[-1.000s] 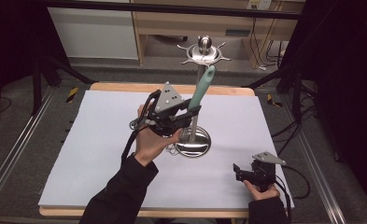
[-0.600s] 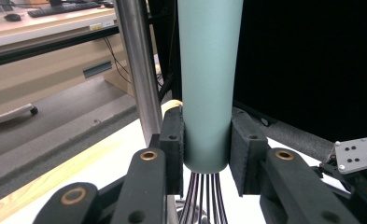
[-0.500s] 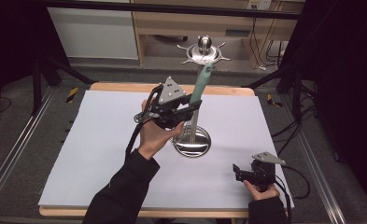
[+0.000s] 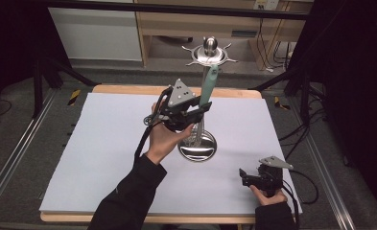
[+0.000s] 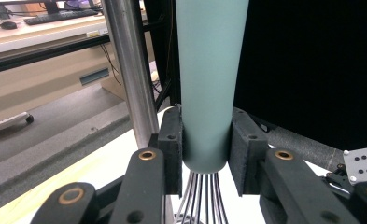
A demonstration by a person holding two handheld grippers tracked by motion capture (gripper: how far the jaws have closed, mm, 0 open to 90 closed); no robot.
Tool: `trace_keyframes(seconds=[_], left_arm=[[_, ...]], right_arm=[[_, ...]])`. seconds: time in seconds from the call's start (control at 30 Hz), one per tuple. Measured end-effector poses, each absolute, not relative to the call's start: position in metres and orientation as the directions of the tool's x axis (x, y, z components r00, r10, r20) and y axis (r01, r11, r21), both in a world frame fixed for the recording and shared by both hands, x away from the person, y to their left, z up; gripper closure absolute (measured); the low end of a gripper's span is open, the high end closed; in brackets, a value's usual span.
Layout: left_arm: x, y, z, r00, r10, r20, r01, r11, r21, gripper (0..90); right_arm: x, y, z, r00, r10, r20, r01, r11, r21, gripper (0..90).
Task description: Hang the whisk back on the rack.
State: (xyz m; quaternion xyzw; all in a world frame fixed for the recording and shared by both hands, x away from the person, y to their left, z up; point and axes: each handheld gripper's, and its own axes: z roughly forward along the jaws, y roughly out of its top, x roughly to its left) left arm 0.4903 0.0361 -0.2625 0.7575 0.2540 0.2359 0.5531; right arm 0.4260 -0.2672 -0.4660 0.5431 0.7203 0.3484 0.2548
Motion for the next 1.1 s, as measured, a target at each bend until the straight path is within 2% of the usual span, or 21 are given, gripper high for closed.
trace_keyframes(seconds=[0.63,0.9,1.1], left_arm=[[0.493,0.031,-0.265,0.742,0.667,0.075,0.153,-0.277,0.948,64.9],[0.486,0.039,-0.271,0.744,0.659,0.11,0.135,-0.31,0.941,54.3],[0.48,0.051,-0.279,0.765,0.641,0.057,0.16,-0.275,0.948,48.8]], right_arm=[[0.426,-0.267,-0.467,-0.282,0.959,0.006,0.606,0.173,0.777,8.5],[0.425,-0.268,-0.467,-0.269,0.963,0.016,0.613,0.159,0.774,8.5],[0.424,-0.27,-0.467,-0.271,0.963,0.012,0.609,0.162,0.777,8.5]])
